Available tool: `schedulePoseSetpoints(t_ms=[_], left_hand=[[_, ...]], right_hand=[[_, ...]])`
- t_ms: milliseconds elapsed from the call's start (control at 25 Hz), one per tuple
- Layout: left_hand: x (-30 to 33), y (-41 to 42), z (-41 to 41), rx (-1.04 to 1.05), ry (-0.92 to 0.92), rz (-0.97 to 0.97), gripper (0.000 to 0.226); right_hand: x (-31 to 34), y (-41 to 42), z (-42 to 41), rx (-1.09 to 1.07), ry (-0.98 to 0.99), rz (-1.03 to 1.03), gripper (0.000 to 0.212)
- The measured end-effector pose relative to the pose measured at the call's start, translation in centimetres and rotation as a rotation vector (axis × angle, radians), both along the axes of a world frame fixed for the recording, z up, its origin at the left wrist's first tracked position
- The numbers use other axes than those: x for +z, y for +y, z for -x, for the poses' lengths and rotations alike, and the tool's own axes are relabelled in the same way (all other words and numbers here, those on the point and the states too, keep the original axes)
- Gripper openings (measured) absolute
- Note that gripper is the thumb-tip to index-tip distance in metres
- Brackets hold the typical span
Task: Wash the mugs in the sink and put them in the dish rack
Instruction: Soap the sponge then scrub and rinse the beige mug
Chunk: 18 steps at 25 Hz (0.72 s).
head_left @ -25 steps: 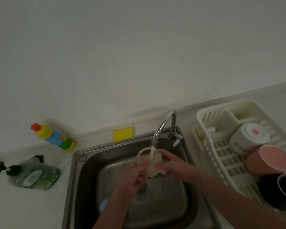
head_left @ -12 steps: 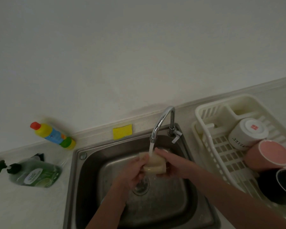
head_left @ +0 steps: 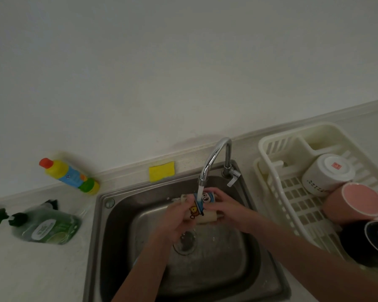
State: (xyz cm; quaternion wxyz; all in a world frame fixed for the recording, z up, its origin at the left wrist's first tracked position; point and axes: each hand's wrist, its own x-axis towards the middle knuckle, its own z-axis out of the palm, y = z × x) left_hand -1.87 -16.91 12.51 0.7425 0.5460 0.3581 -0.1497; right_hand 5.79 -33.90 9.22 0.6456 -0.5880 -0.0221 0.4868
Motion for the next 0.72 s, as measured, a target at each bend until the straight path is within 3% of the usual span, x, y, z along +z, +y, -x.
schedulePoseSetpoints(t_ms=[120, 240, 280, 440, 600, 720], left_hand=[[0.2, -0.3, 0.4, 0.015, 0.023, -0.070, 0.045], [0.1, -0.2, 0.5, 0.069, 0.023, -0.015, 0.048], [0.1, -0.3, 0.6, 0.052, 0.004, -0.006, 0.045], [0.6, -1.5, 1.5, 0.070, -0.018, -0.050, 0.033], [0.9, -1.1, 1.5, 0.044, -0.059, -0.032, 0.043], [0.9, -0.6, 1.6, 0.015, -0.095, -0.037, 0.039]], right_hand=[[0.4, 0.5, 0.5, -0.046, 0.038, 0.040, 0.062], [0.4, 0.4, 0.4, 0.047, -0.267, 0.065, 0.050], [0.5, 0.5, 0.4, 0.052, -0.280, 0.060, 0.047], [0.9, 0.9, 0.5, 0.019, 0.066, 0.178, 0.054], [1.6, 0.8, -0.3, 0.039, 0.003, 0.145, 0.051], [2.0, 0.3, -0.2, 0.049, 0.125, 0.077, 0.060]])
